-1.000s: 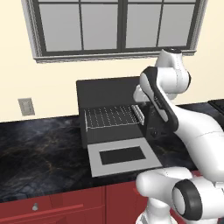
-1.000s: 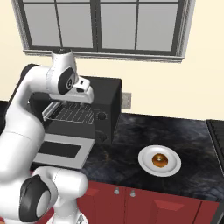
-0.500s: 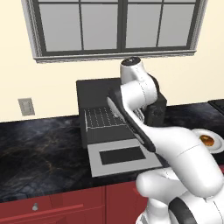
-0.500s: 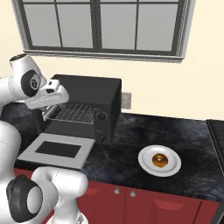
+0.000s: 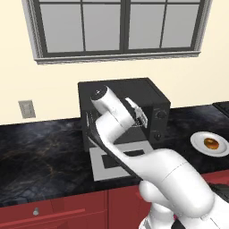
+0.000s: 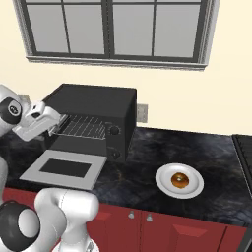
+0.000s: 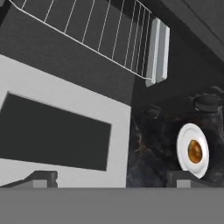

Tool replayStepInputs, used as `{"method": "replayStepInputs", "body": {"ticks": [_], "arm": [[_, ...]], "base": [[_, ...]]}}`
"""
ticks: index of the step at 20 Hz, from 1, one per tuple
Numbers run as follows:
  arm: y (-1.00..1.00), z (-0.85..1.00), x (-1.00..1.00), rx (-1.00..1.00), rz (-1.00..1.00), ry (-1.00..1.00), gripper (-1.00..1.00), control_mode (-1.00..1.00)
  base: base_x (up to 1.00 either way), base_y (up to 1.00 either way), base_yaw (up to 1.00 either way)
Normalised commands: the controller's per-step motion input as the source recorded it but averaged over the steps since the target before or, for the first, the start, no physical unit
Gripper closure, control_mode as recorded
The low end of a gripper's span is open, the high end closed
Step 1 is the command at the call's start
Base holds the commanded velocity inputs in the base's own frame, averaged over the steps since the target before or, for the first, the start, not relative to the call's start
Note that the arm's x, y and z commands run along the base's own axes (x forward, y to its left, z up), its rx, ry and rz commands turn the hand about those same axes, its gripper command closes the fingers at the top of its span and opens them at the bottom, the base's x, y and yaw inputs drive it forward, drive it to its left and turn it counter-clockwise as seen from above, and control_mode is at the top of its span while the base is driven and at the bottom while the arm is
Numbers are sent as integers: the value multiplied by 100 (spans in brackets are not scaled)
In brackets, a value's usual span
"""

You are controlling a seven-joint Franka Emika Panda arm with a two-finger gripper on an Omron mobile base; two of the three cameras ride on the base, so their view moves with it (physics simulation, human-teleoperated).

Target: Pick up the bagel from the plate, place it on the toaster oven rack, close the door, and set the timer.

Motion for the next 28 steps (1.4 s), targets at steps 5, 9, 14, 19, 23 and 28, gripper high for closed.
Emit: {"method": "replayStepInputs", "body": {"ticks": [5, 9, 14, 19, 23, 28], "arm": [[6, -42, 13, -14, 1, -10, -100, -100], [7, -40, 26, -11, 2, -8, -100, -100], [4, -19, 52, -7, 0, -2, -100, -100], [5, -16, 58, -7, 1, 0, -100, -100], [13, -21, 50, -9, 3, 0, -100, -100], [8, -21, 50, -8, 5, -4, -100, -100]], "base": [[0, 0, 0], [0, 0, 0], [0, 0, 0], [0, 0, 0], [0, 0, 0], [0, 0, 0]]}}
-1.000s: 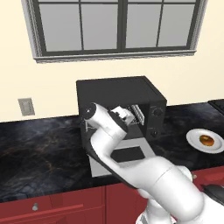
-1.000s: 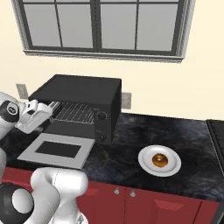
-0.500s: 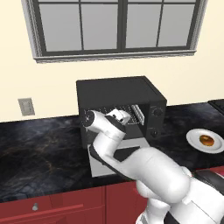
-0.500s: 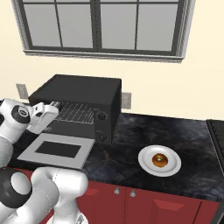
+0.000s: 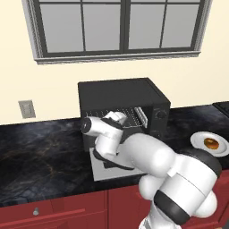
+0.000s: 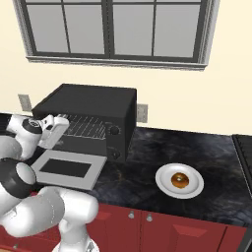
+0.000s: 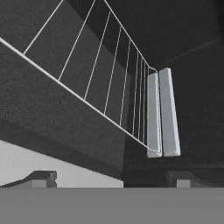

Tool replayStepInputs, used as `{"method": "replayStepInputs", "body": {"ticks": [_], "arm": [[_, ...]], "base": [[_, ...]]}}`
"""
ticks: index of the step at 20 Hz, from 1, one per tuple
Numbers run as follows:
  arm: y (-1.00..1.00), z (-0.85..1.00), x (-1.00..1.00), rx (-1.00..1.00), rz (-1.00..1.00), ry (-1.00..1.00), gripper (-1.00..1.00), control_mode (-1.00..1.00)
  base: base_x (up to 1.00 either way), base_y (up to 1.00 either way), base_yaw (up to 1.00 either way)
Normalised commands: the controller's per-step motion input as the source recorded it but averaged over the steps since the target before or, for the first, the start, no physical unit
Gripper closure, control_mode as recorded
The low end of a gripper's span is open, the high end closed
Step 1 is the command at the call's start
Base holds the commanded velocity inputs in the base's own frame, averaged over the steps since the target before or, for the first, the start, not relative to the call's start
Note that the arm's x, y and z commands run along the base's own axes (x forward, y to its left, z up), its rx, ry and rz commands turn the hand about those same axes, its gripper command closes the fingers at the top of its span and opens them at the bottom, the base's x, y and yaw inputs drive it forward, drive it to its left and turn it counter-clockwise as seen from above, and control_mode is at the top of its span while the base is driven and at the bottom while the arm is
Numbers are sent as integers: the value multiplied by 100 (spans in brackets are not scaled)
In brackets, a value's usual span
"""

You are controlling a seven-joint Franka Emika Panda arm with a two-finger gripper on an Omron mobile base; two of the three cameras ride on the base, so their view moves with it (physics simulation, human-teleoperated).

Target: Pick up the bagel from the plate, place it on the toaster oven rack, close the door, and set the timer.

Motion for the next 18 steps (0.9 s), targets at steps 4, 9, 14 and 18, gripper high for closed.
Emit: {"method": "replayStepInputs", "body": {"ticks": [4, 9, 14, 18], "arm": [[4, -19, 52, -5, 4, -2, -100, -100], [4, -30, 35, -4, 2, 0, -100, -100], [9, -26, 18, -4, 1, -1, -100, -100], [3, -16, 23, -3, 1, -3, -100, -100]], "base": [[0, 0, 0], [0, 0, 0], [0, 0, 0], [0, 0, 0]]}}
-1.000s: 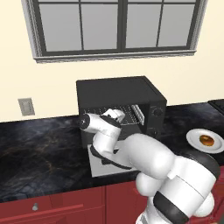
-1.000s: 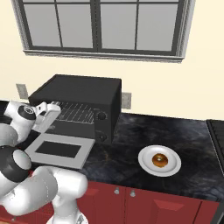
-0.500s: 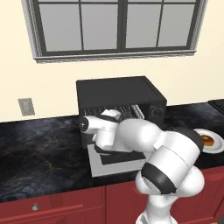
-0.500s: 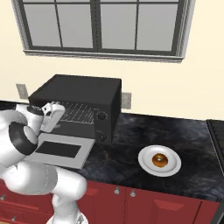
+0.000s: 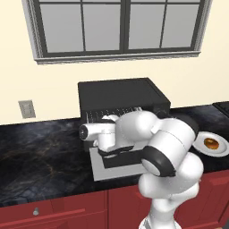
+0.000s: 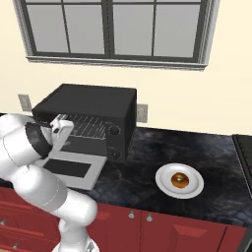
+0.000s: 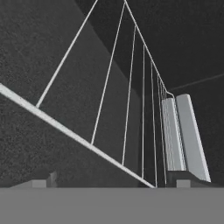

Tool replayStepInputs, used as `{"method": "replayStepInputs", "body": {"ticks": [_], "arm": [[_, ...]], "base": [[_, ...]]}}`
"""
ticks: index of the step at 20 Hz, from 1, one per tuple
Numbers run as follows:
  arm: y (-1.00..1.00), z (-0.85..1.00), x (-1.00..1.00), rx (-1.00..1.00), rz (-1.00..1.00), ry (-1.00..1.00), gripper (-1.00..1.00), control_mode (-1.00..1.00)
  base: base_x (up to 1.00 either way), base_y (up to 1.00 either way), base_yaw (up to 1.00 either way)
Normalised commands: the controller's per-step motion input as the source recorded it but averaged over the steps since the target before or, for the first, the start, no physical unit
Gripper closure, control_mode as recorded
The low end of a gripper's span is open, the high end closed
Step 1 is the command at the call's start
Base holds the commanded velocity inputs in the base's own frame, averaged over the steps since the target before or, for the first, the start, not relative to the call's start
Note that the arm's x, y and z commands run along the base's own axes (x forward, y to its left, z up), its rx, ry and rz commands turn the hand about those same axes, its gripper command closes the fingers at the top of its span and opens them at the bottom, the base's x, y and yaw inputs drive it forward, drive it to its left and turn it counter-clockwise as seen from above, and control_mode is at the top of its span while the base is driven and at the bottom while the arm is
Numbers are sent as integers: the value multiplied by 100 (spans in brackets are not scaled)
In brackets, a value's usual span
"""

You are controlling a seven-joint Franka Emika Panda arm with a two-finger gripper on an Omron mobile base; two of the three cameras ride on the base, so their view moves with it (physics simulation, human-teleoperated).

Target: Pick up the bagel from the plate, place it on the toaster oven rack, close the door, and set the timer.

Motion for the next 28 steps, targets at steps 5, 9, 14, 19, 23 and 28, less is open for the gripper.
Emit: {"method": "replayStepInputs", "body": {"ticks": [5, 9, 14, 19, 23, 28], "arm": [[2, -8, 30, -2, 0, -4, -100, -100], [0, -3, 35, -1, 0, -3, -100, -100], [2, -15, 35, -2, 0, 0, -100, -100], [1, -12, 37, -1, 0, 0, 100, -100], [3, -9, 39, 0, 2, 0, 100, -100], [7, 0, 14, 0, 1, 3, 100, -100]], "base": [[0, 0, 0], [0, 0, 0], [0, 0, 0], [0, 0, 0], [0, 0, 0], [0, 0, 0]]}}
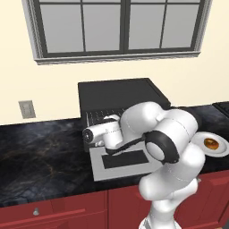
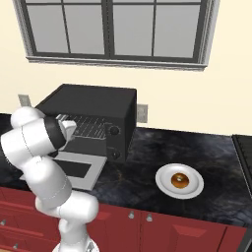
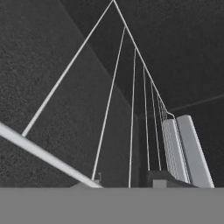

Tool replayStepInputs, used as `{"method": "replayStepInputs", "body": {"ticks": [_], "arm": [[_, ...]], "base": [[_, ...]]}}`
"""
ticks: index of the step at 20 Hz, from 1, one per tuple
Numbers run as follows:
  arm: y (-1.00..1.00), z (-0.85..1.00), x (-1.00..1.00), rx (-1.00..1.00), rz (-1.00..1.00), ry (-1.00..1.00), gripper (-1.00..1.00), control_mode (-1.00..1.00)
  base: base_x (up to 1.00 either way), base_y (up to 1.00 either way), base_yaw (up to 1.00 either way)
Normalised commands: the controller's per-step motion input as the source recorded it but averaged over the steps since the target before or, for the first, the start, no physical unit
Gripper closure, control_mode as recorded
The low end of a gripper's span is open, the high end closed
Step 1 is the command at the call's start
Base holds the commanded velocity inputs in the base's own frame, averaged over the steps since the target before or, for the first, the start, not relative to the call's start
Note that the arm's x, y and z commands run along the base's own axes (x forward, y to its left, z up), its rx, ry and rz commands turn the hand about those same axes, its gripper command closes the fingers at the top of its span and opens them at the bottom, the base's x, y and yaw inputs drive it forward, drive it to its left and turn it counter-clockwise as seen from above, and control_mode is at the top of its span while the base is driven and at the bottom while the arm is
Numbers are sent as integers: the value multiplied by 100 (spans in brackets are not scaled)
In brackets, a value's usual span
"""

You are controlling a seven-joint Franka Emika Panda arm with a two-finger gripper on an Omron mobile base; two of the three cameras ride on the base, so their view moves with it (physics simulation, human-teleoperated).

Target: Pick up the bagel from the plate, place it on the toaster oven rack, close the door, and set the timer.

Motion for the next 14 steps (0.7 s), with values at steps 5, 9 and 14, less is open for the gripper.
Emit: {"method": "replayStepInputs", "body": {"ticks": [5, 9, 14], "arm": [[23, 0, -8, 0, 0, 26, 100, -100], [29, 0, -47, 2, 0, 30, 100, -100], [32, -15, -93, 1, 0, 18, 100, -100]], "base": [[0, 0, 0], [0, 0, 0], [0, 0, 0]]}}
